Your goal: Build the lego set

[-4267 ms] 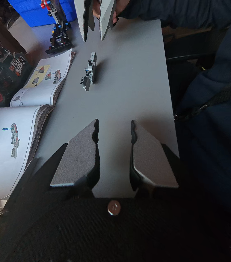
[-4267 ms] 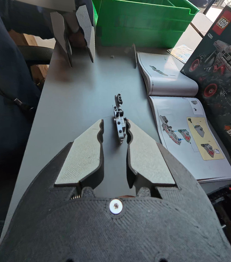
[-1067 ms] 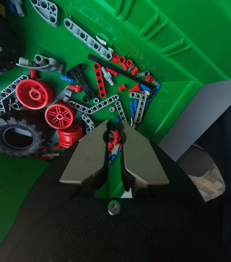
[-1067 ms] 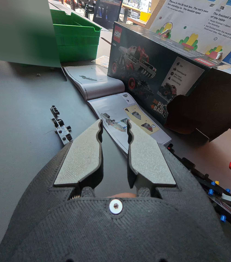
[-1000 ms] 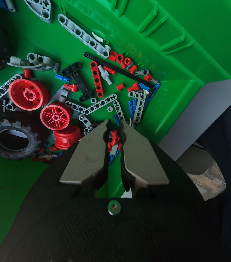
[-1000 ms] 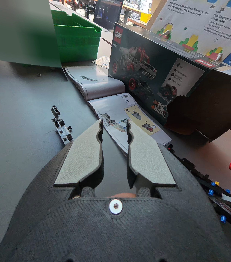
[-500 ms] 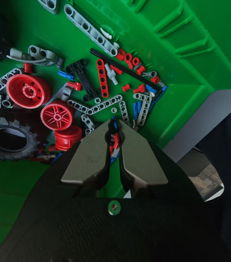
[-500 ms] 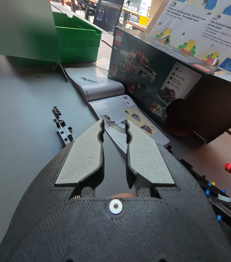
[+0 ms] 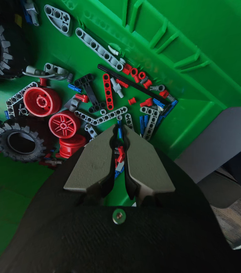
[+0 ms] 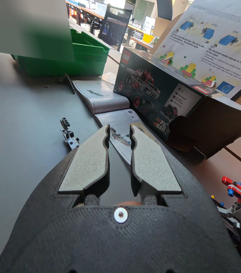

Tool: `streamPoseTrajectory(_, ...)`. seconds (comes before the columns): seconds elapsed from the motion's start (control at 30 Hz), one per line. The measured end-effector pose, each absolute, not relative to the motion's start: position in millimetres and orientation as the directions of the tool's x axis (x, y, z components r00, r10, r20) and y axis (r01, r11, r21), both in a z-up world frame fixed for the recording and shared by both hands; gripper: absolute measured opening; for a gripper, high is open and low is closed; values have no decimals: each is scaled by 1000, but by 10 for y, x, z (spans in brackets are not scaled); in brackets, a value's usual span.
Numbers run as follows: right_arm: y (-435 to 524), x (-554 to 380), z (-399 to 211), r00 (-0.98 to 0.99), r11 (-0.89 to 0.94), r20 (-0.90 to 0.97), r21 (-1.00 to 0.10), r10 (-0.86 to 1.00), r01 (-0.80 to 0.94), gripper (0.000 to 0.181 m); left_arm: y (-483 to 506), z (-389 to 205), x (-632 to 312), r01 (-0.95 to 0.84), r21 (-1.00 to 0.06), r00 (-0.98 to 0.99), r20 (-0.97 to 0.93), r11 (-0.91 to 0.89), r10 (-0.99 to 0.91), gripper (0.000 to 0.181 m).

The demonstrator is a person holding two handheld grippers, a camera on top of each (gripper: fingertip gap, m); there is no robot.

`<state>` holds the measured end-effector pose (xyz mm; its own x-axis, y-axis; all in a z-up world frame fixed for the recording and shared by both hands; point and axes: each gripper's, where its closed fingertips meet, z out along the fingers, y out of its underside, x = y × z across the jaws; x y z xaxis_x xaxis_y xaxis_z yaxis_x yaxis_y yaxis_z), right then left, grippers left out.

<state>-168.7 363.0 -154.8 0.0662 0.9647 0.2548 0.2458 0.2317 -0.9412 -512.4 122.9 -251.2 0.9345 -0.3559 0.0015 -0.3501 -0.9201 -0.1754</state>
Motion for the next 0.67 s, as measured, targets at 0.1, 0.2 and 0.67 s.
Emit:
streamPoseTrajectory(0.1, 3567, -1665, -1462, 55, 249, 266, -946, 963, 209, 22, 1270, -2409, -5135, -324, -222, 945, -18, -920, -328, 2)
streamPoseTrajectory(0.2, 3497, -1649, -1392, 35, 245, 254, -954, 966, 170, 19, 1313, -2159, -5206, -287, -289, 958, -67, -913, -280, 2)
streamPoseTrajectory(0.67, 3083, -1657, -1275, -203, 45, 25, -995, 979, 94, 17, 2105, -1203, -2290, -404, -835, 722, -40, -374, -691, 1)
